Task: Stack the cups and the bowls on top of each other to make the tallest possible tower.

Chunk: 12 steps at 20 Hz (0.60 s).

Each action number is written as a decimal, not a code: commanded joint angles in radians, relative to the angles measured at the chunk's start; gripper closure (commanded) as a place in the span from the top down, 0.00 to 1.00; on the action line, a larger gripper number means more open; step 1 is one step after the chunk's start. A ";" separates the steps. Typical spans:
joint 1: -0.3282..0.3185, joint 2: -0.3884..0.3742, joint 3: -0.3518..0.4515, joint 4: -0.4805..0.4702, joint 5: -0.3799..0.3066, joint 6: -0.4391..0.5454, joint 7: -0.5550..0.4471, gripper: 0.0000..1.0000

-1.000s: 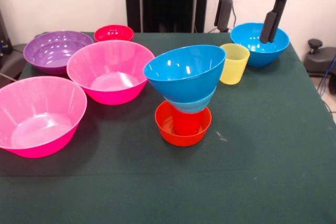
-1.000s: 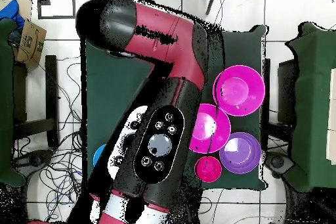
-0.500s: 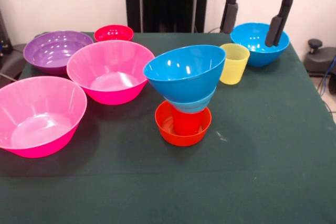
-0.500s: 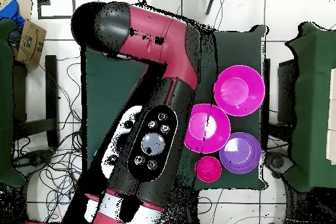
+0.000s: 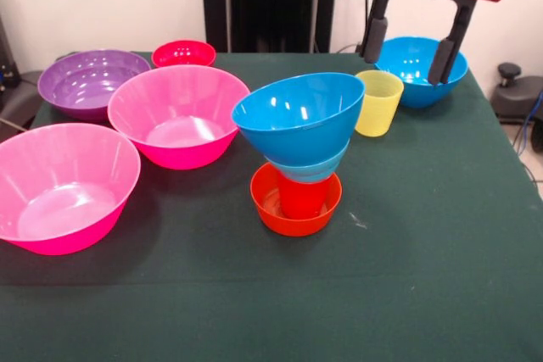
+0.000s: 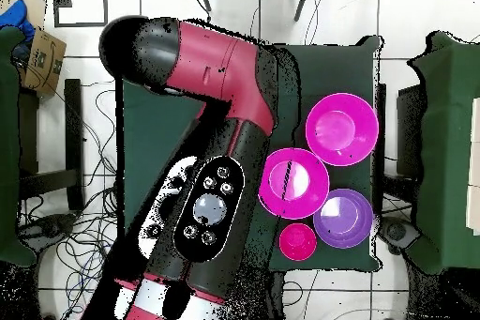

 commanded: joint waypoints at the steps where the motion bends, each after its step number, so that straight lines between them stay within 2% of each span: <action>1: 0.034 0.028 0.084 0.184 -0.071 -0.084 0.143 1.00; 7: 0.049 0.040 0.079 0.238 -0.051 -0.151 0.195 1.00; 12: 0.026 0.052 0.098 0.234 -0.034 -0.151 0.175 1.00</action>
